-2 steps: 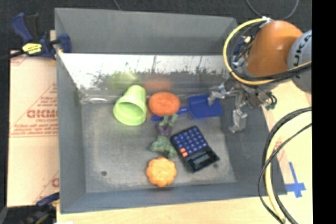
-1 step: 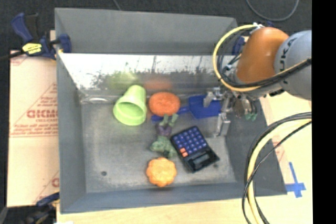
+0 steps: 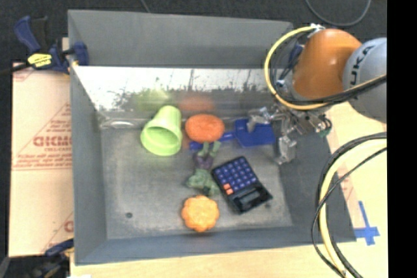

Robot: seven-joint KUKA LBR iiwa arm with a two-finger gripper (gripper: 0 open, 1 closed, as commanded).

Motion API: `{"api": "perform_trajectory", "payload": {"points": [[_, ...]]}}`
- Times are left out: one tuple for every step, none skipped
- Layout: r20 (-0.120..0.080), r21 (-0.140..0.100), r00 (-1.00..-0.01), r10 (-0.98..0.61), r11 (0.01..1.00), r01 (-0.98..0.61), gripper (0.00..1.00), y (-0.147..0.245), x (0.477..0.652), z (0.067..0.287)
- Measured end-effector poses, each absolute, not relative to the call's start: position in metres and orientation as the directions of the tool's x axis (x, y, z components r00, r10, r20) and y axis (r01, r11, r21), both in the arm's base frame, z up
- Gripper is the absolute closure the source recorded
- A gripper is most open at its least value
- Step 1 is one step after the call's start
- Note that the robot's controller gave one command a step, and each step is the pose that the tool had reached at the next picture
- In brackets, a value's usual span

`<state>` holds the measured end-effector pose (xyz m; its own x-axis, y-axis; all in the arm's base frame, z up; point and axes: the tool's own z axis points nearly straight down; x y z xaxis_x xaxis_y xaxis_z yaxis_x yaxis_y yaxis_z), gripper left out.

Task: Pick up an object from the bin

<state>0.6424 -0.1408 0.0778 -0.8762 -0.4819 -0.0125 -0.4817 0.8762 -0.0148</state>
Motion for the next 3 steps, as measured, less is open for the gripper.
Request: {"api": "perform_trajectory", "payload": {"points": [[-0.015,-0.009,-0.936,-0.351,0.936,-0.351,0.00,-0.135,0.633,0.074],[-0.022,-0.016,-0.945,-0.328,0.945,-0.327,0.00,-0.112,0.637,0.072],[-0.023,-0.006,-0.999,-0.033,0.999,-0.033,1.00,-0.131,0.621,0.073]]}}
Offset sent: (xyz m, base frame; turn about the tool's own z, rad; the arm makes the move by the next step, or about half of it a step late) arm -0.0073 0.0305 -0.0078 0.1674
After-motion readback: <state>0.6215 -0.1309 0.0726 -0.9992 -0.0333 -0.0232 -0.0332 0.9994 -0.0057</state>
